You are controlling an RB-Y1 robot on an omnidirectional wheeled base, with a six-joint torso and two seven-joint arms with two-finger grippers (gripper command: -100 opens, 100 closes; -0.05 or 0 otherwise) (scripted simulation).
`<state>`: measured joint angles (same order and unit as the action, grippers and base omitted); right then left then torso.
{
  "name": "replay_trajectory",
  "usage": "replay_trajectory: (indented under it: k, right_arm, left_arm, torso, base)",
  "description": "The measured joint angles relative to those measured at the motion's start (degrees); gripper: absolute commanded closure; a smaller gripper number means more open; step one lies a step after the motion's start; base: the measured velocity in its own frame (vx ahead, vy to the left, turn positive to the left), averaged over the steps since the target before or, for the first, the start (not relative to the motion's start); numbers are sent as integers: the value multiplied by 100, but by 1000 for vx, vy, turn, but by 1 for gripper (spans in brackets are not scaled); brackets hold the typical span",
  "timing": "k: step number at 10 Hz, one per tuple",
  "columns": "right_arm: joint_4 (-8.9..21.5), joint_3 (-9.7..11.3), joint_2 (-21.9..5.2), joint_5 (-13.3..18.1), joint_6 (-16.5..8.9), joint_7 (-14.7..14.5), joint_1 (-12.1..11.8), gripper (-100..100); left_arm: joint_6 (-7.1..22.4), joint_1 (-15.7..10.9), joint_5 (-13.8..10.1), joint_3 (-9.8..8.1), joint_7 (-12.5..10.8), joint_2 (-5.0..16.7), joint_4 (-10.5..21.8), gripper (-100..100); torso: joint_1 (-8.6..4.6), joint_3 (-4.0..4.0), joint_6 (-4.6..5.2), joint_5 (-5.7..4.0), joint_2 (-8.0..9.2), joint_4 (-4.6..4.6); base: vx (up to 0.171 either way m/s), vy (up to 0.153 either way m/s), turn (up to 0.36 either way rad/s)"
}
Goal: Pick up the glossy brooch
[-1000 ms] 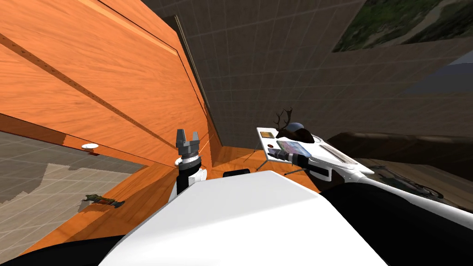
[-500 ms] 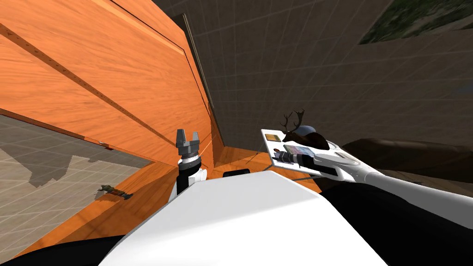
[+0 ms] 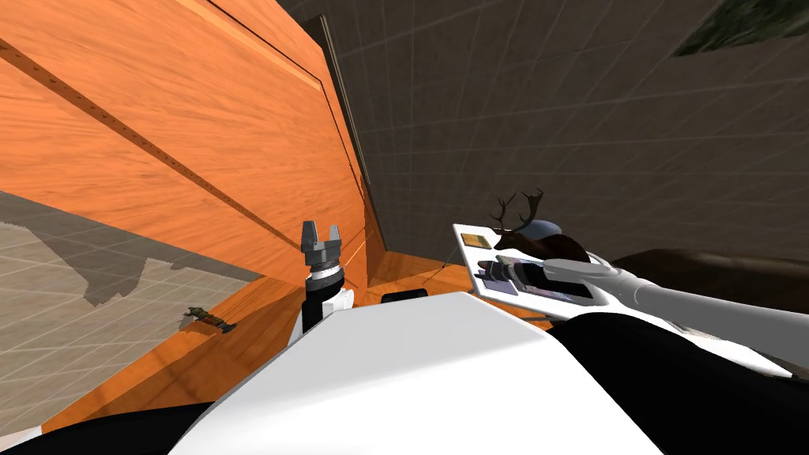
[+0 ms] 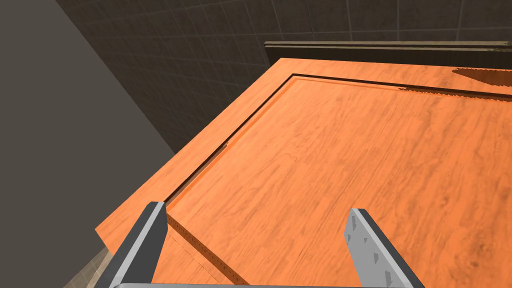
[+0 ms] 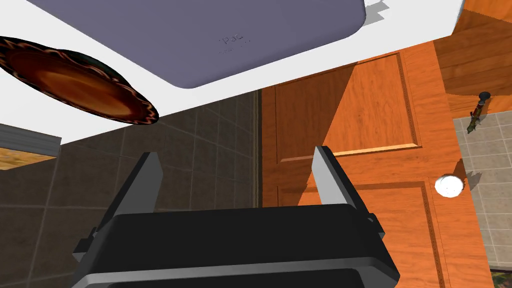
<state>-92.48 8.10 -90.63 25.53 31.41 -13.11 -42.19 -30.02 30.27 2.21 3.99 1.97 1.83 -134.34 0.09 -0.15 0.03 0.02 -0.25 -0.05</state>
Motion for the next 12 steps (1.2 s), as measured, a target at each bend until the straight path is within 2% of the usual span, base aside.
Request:
replay_trajectory:
  k: [1,2,3,4,5,6,8,9,12]
  right_arm:
    - [11,65,-189,75,-22,8,-39,-100]
    - [194,130,-354,162,79,-47,-98,-100]
    - [225,200,-487,222,107,-60,-91,-100]
    - [321,312,-614,313,143,-83,-93,-100]
    - [434,526,-759,471,202,-64,-5,-100]
    - [451,499,-991,422,230,-156,-297,-100]
    - [585,808,-1083,688,311,-88,-105,-100]
    - [588,823,-1276,590,325,-179,-341,-100]
    - [666,1042,-1423,692,391,-212,-344,-100]
  left_arm:
    - [0,0,0,0,0,0,0,0]
    - [0,0,0,0,0,0,0,0]
    - [0,0,0,0,0,0,0,0]
    - [0,0,0,0,0,0,0,0]
    - [0,0,0,0,0,0,0,0]
    - [0,0,0,0,0,0,0,0]
    - [0,0,0,0,0,0,0,0]
    - [0,0,0,0,0,0,0,0]
    - [0,0,0,0,0,0,0,0]
  torso:
    - [3,-1,-2,1,-1,0]
    - [6,-8,-3,1,-15,-3]
    - [1,-5,2,0,-8,-2]
    - [-7,-1,0,-2,-2,-1]
    - [-8,-5,-1,-3,-8,-2]
    - [-4,-5,0,-1,-8,-2]
    - [1,7,2,-1,12,3]
    - [3,6,2,1,9,2]
    - [-1,14,4,-2,24,6]
  base:
    - [126,30,208]
    - [94,6,41]
    - [75,-17,76]
    - [102,-14,143]
    - [98,-3,150]
    - [58,5,34]
    - [52,9,75]
    - [42,1,40]
    - [18,-2,24]
